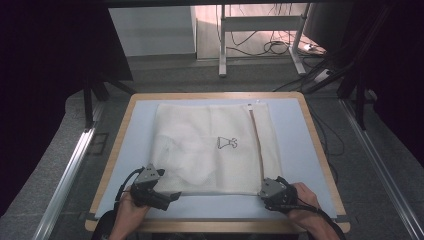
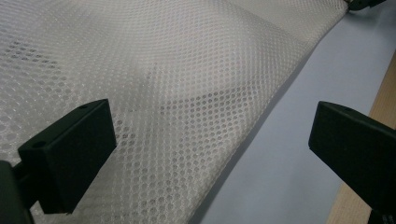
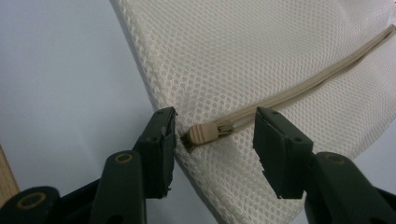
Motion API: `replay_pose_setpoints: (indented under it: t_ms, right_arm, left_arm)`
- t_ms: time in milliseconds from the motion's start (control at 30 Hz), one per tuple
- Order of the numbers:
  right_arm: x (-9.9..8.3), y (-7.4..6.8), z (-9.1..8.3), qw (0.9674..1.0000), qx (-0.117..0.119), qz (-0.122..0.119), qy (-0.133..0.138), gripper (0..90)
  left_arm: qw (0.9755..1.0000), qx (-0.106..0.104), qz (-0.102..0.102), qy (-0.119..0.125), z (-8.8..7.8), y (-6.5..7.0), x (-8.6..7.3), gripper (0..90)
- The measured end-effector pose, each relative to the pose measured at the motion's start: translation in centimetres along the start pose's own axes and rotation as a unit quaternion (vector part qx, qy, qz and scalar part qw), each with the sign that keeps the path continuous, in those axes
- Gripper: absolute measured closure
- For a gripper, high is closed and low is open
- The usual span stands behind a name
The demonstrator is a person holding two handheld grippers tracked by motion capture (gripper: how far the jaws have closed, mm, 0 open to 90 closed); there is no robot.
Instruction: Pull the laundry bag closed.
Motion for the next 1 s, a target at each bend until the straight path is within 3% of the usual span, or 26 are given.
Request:
replay_pose_setpoints:
  t_ms: [333,500,733,833,1000]
  right_arm:
    - [0.03,0.36,-0.34,0.9999,-0.017,-0.002,0.002,55.6]
    - [-0.07,0.51,-0.32,0.9999,-0.011,0.005,0.004,56.0]
    - [0.18,0.43,-0.47,0.9998,-0.017,-0.005,0.005,63.0]
    - [0.2,0.7,-0.66,0.9993,-0.037,-0.01,0.002,68.1]
    - [0.01,0.99,-0.5,0.9997,-0.025,0.002,0.001,71.2]
  left_arm:
    - [1.0,0.001,0.0,-0.002,0.05,-0.02,-0.03,0.4]
    - [1.0,0.001,0.0,-0.002,0.05,-0.03,-0.04,0.4]
    - [1.0,0.002,0.001,-0.002,0.05,-0.02,-0.04,0.4]
    - [1.0,0.002,0.001,-0.002,0.04,-0.02,-0.04,0.4]
    - [1.0,0.002,0.001,-0.003,0.05,0.0,-0.04,0.4]
Point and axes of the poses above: each handheld gripper's, and its own axes: z roughly forward along the jaws, x roughly out of its top, y roughly to its right, the point moved 6 cm from there along z, roughly forward along the jaws, and after that the axes turned 9 degrees about x, right-handed, at the moved point
